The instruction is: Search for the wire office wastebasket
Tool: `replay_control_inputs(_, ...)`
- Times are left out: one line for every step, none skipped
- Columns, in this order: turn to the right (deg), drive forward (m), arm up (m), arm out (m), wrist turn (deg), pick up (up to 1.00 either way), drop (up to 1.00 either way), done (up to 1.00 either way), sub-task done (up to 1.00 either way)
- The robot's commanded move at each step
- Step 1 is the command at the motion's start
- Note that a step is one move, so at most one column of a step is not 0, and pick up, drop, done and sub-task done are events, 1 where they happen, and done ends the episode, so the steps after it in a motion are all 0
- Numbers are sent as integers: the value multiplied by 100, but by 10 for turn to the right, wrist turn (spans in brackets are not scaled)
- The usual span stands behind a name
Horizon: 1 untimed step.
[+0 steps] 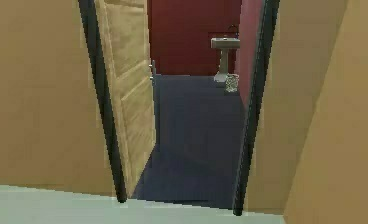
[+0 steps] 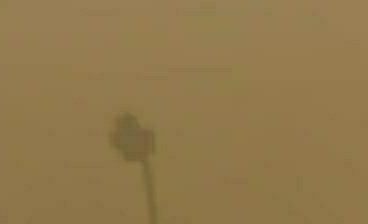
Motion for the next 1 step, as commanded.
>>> replay_control_inputs(0,100,0,0,0,0,0,0,0)
